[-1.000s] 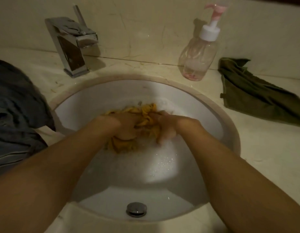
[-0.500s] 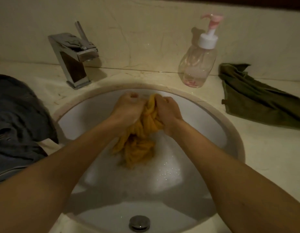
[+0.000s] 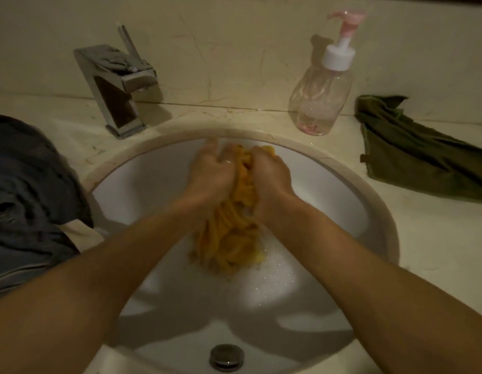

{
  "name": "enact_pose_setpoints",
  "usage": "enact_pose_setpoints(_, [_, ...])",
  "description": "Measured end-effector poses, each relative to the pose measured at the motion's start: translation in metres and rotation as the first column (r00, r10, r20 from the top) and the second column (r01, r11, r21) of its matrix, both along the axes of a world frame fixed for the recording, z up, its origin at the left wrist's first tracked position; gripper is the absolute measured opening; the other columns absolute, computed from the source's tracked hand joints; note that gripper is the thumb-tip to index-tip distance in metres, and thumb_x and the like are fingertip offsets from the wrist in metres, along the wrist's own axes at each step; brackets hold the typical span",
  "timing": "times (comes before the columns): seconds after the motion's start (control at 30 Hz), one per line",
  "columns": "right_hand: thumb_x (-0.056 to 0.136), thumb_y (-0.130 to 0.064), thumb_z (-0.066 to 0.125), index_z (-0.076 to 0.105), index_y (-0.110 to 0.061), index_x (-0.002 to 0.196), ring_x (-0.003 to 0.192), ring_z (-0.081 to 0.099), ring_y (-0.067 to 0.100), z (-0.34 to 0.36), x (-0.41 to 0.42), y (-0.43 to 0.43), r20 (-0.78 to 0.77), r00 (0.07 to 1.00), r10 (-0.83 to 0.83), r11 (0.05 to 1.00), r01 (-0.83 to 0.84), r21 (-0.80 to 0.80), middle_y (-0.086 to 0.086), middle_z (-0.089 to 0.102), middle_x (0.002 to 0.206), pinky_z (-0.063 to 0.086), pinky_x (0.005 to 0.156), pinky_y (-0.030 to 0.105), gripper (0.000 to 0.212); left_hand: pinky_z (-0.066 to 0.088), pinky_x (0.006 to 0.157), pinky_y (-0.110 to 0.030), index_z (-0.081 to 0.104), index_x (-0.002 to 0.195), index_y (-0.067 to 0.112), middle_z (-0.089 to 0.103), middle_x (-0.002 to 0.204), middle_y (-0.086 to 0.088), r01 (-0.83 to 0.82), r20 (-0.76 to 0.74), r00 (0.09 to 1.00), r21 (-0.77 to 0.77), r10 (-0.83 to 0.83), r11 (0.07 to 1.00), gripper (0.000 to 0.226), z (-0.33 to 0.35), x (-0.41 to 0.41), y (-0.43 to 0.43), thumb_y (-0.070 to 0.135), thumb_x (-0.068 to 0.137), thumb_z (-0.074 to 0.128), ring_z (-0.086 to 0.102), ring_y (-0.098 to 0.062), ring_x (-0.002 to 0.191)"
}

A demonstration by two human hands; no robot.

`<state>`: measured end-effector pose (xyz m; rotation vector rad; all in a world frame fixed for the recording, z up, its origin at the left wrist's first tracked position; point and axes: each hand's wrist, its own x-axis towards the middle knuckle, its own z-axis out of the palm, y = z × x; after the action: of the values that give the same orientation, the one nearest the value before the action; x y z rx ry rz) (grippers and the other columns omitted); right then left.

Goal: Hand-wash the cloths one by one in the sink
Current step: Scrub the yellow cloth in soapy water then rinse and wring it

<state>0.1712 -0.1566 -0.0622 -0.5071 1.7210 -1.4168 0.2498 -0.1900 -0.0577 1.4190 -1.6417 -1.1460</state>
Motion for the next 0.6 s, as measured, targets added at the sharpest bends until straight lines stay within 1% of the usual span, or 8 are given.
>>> enact_pose_setpoints(0.07, [0.093, -0.049, 0.05, 0.063, -0.025, 0.12, 0.1, 0.066, 0.031, 0.002, 0.019, 0.006, 0.015, 0.998, 0.055, 0.997, -0.054, -0.058, 0.007, 0.069, 0.107, 0.055, 0.094, 0.048, 0.038, 0.041, 0.112, -0.047, 0.052, 0.141, 0.022, 0.054, 0.144, -0.008, -0.074, -0.038, 0.997, 0.009, 0.074, 0.997, 0.058, 0.003, 0.012, -0.014, 0.052, 0.093, 0.04, 0.051, -0.029, 0.131])
enact_pose_setpoints(0.13, [0.089, -0.06, 0.05, 0.059, -0.028, 0.129, 0.107, 0.064, 0.031, 0.002, 0.02, 0.006, -0.043, 0.998, 0.05, 0.995, -0.053, -0.086, 0.005, 0.068, 0.117, 0.053, 0.099, 0.05, 0.052, 0.049, 0.104, -0.046, 0.059, 0.13, 0.026, 0.063, 0.128, -0.003, -0.087, -0.122, 0.988, 0.037, 0.091, 0.996, 0.047, 0.004, 0.014, -0.004, 0.052, 0.095, 0.04, 0.06, -0.024, 0.117])
enact_pose_setpoints(0.23, [0.078, -0.073, 0.058, 0.062, -0.025, 0.13, 0.115, 0.066, 0.03, -0.007, 0.001, -0.004, -0.064, 0.998, 0.002, 0.998, -0.006, -0.067, 0.004, 0.069, 0.125, 0.053, 0.101, 0.05, 0.071, 0.042, 0.11, -0.035, 0.046, 0.147, 0.031, 0.052, 0.139, 0.01, 0.084, -0.133, 0.988, 0.021, -0.08, 0.996, 0.041, 0.002, 0.001, 0.021, 0.039, 0.108, 0.037, 0.05, -0.011, 0.127])
enact_pose_setpoints(0.3, [0.084, -0.068, 0.057, 0.064, -0.028, 0.122, 0.112, 0.065, 0.03, 0.0, 0.002, 0.003, -0.03, 1.0, -0.003, 0.999, 0.002, -0.047, 0.002, 0.07, 0.119, 0.053, 0.1, 0.05, 0.056, 0.036, 0.115, -0.035, 0.04, 0.152, 0.027, 0.046, 0.151, 0.006, 0.074, -0.108, 0.991, -0.032, -0.077, 0.997, 0.048, -0.002, -0.001, 0.016, 0.04, 0.107, 0.04, 0.043, -0.015, 0.139])
enact_pose_setpoints(0.4, [0.096, -0.059, 0.054, 0.057, -0.031, 0.122, 0.105, 0.062, 0.023, 0.0, 0.022, 0.014, -0.018, 0.996, 0.087, 0.993, -0.088, -0.082, -0.004, 0.065, 0.112, 0.052, 0.098, 0.045, 0.039, 0.046, 0.1, -0.026, 0.055, 0.133, 0.021, 0.062, 0.127, 0.009, -0.061, -0.157, 0.986, 0.015, 0.063, 0.998, 0.031, 0.002, 0.014, -0.013, 0.032, 0.104, 0.052, 0.053, -0.019, 0.13])
enact_pose_setpoints(0.47, [0.092, -0.063, 0.058, 0.054, -0.035, 0.124, 0.108, 0.061, 0.021, -0.002, 0.026, 0.013, -0.05, 0.993, 0.105, 0.988, -0.11, -0.107, -0.009, 0.064, 0.114, 0.051, 0.1, 0.046, 0.043, 0.052, 0.096, -0.033, 0.061, 0.126, 0.024, 0.066, 0.117, 0.009, -0.088, -0.193, 0.977, 0.032, 0.093, 0.996, 0.027, 0.0, 0.021, -0.014, 0.034, 0.102, 0.055, 0.062, -0.018, 0.116])
enact_pose_setpoints(0.53, [0.084, -0.063, 0.065, 0.052, -0.035, 0.141, 0.12, 0.061, 0.027, 0.003, 0.016, 0.006, -0.049, 0.997, 0.052, 0.996, -0.056, -0.073, -0.003, 0.064, 0.131, 0.05, 0.104, 0.049, 0.066, 0.052, 0.09, -0.03, 0.061, 0.118, 0.032, 0.065, 0.109, 0.012, 0.008, -0.177, 0.984, 0.029, -0.002, 1.0, 0.019, -0.003, 0.015, 0.006, 0.036, 0.105, 0.048, 0.063, -0.01, 0.102])
enact_pose_setpoints(0.6, [0.083, -0.055, 0.072, 0.059, -0.025, 0.136, 0.117, 0.065, 0.031, -0.002, -0.004, -0.004, -0.019, 1.0, -0.016, 0.999, 0.016, -0.043, 0.005, 0.068, 0.128, 0.055, 0.1, 0.048, 0.063, 0.045, 0.098, -0.028, 0.049, 0.14, 0.035, 0.058, 0.127, 0.012, 0.118, -0.15, 0.982, 0.032, -0.112, 0.993, 0.035, 0.0, -0.001, 0.028, 0.041, 0.107, 0.04, 0.057, -0.009, 0.113])
